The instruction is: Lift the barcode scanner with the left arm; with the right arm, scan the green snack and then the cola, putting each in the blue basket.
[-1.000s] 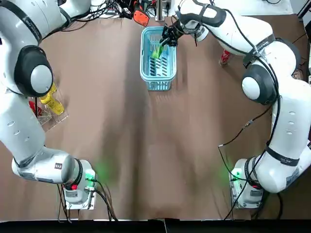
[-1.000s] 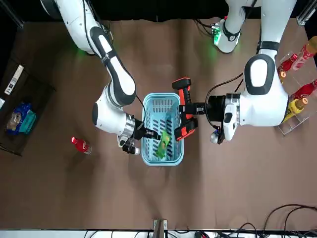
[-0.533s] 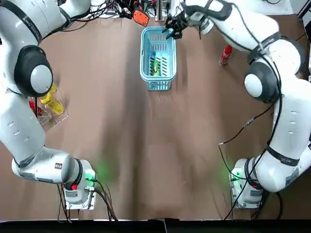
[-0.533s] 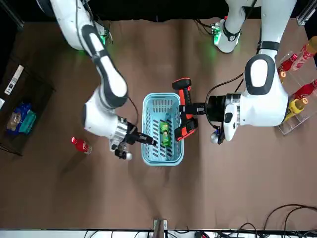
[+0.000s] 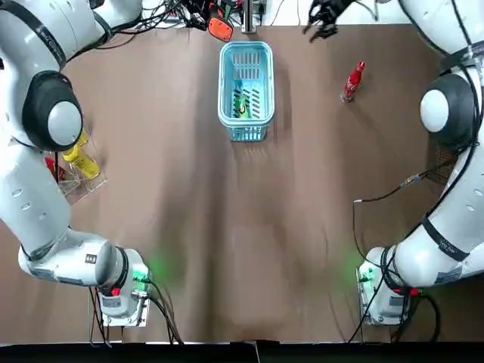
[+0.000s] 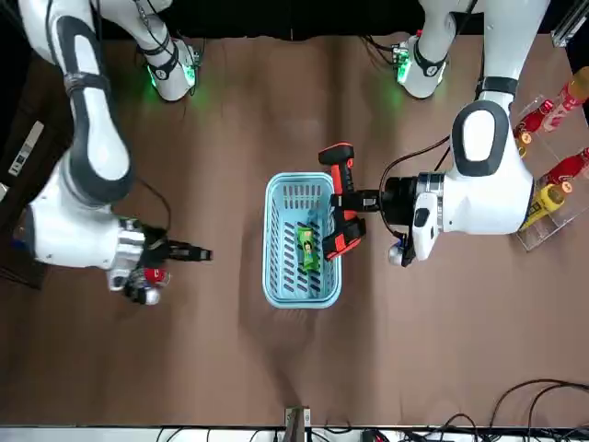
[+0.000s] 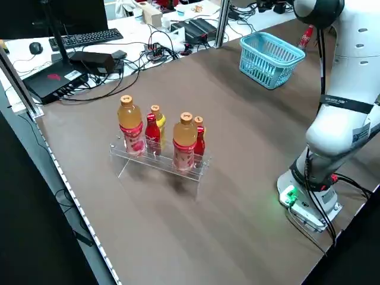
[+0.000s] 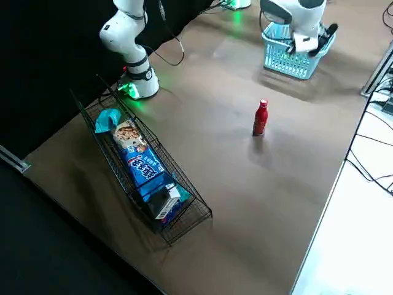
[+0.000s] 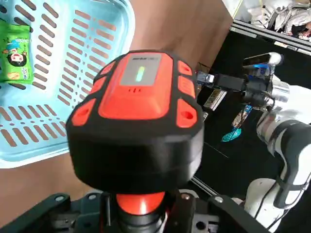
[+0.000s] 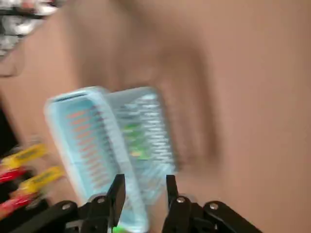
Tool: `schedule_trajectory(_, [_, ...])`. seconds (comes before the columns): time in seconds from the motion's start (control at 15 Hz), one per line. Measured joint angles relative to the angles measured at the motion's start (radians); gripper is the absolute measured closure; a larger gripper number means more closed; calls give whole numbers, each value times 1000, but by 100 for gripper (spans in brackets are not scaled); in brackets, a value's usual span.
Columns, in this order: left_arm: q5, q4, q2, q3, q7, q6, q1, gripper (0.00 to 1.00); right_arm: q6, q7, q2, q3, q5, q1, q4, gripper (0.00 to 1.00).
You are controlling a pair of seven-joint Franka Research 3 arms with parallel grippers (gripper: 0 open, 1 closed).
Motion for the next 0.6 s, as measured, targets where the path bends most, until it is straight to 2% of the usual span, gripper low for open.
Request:
schedule_trajectory(0.13, [0,0,0,0,0,0,0,67,-40,-2,0,0,-156,-49,-3,59])
schedule_trajectory(0.4, [0,0,2,-1,3,0,-1,67,-47,-3,0,-2,-366,-100,-5,55])
schedule_trajectory(0.6, [0,0,3,-1,7,0,-2,67,-47,-4,0,-2,-486,-108,-5,32])
